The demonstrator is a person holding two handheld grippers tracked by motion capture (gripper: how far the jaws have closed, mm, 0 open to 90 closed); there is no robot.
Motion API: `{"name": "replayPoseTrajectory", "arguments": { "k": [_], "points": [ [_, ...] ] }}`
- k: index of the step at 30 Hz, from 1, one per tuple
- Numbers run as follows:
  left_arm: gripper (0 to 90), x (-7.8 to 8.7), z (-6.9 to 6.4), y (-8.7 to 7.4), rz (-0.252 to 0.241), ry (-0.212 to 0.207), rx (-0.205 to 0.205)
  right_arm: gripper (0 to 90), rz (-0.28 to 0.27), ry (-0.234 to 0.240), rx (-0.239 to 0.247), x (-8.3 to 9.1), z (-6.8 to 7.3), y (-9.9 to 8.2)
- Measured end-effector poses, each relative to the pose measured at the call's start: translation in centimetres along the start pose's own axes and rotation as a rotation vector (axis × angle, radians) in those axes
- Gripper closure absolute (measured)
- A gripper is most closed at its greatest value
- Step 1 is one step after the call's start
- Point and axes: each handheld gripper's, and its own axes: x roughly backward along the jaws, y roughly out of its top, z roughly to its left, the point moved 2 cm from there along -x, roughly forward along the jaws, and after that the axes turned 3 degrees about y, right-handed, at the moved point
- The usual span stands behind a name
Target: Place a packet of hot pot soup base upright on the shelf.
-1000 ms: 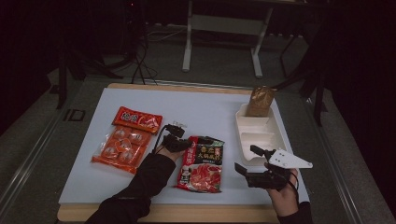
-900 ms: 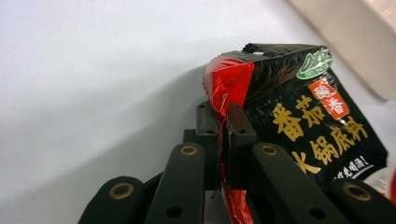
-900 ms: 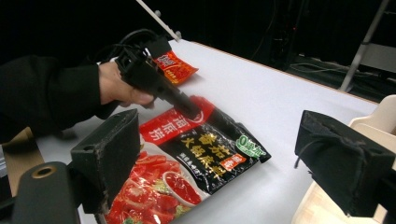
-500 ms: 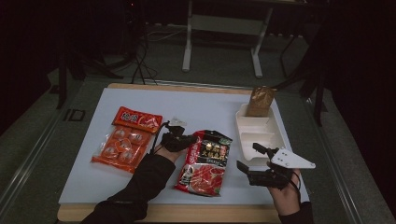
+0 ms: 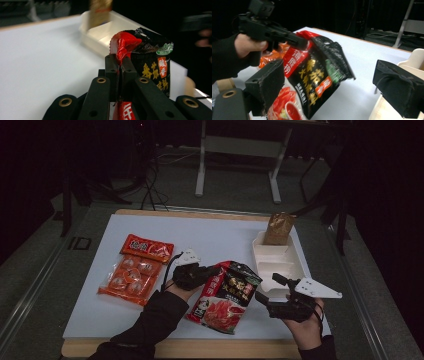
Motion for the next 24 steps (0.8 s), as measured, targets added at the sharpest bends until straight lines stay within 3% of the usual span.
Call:
{"name": "replayPoseTrajectory", "arguments": {
  "k": [6, 9, 13, 15, 18, 21, 24],
  "points": [
    [87.5, 1.0, -1.3, 0.5, -0.080, -0.061, -0.023, 13.2, 0.005, 0.013, -0.030, 0.0, -0.2, 0.0],
    [87.5, 1.7, -1.7, 1.0, -0.160, -0.098, 0.012, 16.2, 0.017, 0.051, -0.066, -0.3, -0.2, 0.0],
    [87.5, 1.8, -1.9, 1.4, -0.191, -0.132, 0.048, 23.7, 0.023, 0.091, -0.080, -0.6, 0.2, 0.5],
    [87.5, 1.7, -2.1, 1.4, -0.201, -0.131, 0.050, 39.5, 0.031, 0.118, -0.079, -0.7, 0.4, 0.8],
    [87.4, 1.4, -2.3, 1.3, -0.218, -0.126, 0.048, 56.0, 0.051, 0.160, -0.091, -1.0, 0.5, 1.1],
    [87.3, 1.3, -2.1, 1.2, -0.221, -0.119, 0.039, 70.9, 0.059, 0.157, -0.124, -1.1, 0.3, 1.3],
    [86.9, 1.3, -1.9, 1.1, -0.198, -0.113, 0.025, 74.1, 0.059, 0.187, -0.178, -1.2, -0.3, 1.4]
  ]
}}
